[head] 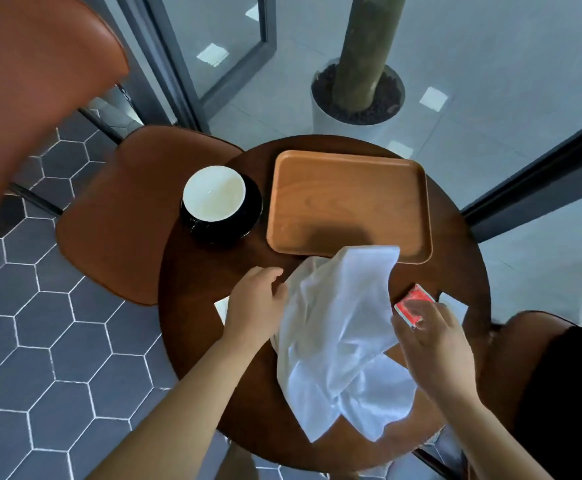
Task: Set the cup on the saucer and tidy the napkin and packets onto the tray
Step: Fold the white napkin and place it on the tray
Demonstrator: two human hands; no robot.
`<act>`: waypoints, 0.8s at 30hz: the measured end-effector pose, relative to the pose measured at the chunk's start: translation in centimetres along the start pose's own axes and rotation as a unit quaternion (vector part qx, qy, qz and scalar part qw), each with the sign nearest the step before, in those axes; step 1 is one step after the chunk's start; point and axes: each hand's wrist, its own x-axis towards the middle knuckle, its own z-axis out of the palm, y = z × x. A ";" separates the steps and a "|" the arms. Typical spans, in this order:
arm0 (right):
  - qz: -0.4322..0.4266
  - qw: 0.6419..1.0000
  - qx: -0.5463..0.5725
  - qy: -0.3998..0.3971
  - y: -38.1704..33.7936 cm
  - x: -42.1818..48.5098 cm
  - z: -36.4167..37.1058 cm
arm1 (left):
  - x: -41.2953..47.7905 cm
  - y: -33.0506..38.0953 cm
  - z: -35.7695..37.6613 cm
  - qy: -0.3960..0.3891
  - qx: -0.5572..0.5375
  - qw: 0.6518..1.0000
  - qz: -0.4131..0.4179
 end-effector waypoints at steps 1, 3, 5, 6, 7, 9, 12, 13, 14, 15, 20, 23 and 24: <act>-0.015 0.999 -0.034 -0.028 0.5 -0.1 0.3 | 0.5 0.6 0.4 -0.012 0.014 1.000 -0.003; -0.013 0.998 -0.040 -0.046 0.9 0.2 0.7 | 1.4 1.6 1.0 -0.024 0.060 0.998 0.006; 0.023 0.999 0.031 -0.027 0.5 0.7 1.1 | 1.8 2.3 1.4 -0.025 0.099 0.995 0.013; 0.028 0.998 0.055 -0.020 0.2 1.1 1.2 | 2.0 2.5 1.6 -0.023 0.115 0.993 0.016; 0.023 0.998 0.060 -0.017 -0.1 1.5 1.5 | 2.2 2.6 1.7 -0.019 0.127 0.992 0.018; 0.008 0.998 0.065 -0.012 -0.6 2.4 1.7 | 2.5 2.7 2.1 -0.012 0.141 0.990 0.023; 0.013 0.998 0.054 -0.009 -1.2 3.8 1.9 | 2.7 2.6 2.4 -0.014 0.131 0.991 0.012; 0.017 0.998 0.050 -0.015 -1.4 4.2 2.0 | 2.7 2.5 2.5 -0.015 0.125 0.992 0.006; 0.024 0.998 0.055 -0.021 -1.6 4.7 2.1 | 2.7 2.4 2.6 -0.013 0.119 0.993 0.003; 0.029 0.997 0.065 -0.027 -1.8 5.0 2.1 | 2.7 2.4 2.7 -0.012 0.113 0.994 0.000; 0.051 0.982 0.181 -0.029 -2.0 6.1 2.0 | 2.4 2.4 2.7 0.001 0.074 0.997 0.002; 0.079 0.973 0.216 -0.010 -1.8 6.5 2.1 | 1.8 2.3 2.3 0.016 0.052 0.998 0.015; 0.088 0.971 0.221 -0.009 -1.7 6.7 2.2 | 1.6 2.3 2.2 0.020 0.043 0.999 0.021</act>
